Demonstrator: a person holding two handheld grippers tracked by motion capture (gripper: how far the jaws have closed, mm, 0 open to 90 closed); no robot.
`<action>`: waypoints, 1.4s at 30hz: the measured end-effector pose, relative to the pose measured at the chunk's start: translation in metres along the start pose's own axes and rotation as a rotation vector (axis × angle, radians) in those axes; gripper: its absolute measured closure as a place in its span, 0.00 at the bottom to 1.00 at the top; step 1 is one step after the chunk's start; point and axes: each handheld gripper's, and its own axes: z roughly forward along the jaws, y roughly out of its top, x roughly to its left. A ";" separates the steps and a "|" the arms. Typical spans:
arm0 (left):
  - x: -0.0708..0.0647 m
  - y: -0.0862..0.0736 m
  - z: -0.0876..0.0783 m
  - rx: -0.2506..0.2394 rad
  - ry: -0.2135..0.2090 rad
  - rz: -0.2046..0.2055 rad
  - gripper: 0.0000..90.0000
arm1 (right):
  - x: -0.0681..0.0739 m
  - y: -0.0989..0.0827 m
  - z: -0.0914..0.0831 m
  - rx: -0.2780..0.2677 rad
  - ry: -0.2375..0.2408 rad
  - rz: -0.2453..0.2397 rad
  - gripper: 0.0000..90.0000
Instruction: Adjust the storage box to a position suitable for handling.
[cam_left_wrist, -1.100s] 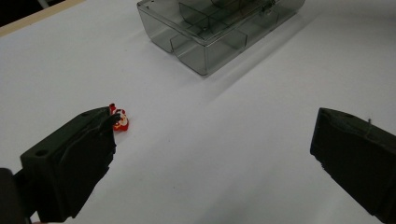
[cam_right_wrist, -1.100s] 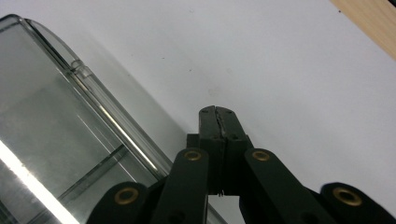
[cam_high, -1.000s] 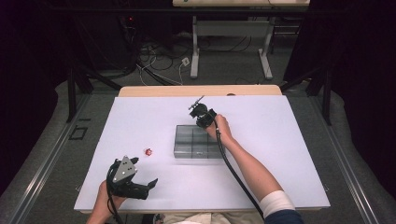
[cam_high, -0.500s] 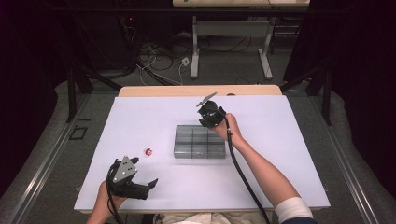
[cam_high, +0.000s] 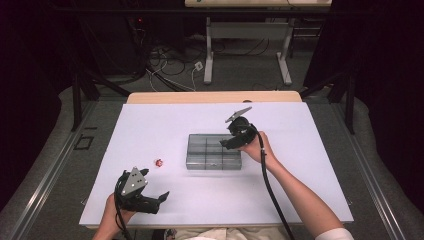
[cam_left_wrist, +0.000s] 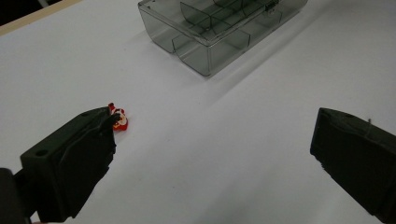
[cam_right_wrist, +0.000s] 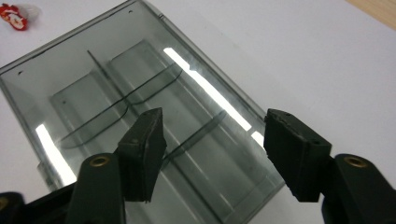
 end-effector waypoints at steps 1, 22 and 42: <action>0.000 0.000 0.000 0.000 0.000 0.000 0.00 | 0.000 -0.003 -0.002 -0.001 0.006 -0.003 0.39; 0.000 0.000 0.000 0.004 -0.004 0.007 0.00 | -0.003 -0.056 -0.042 -0.033 0.082 0.048 0.17; 0.001 0.000 0.000 -0.001 -0.007 -0.001 0.00 | 0.005 -0.093 -0.057 -0.060 0.102 0.074 0.06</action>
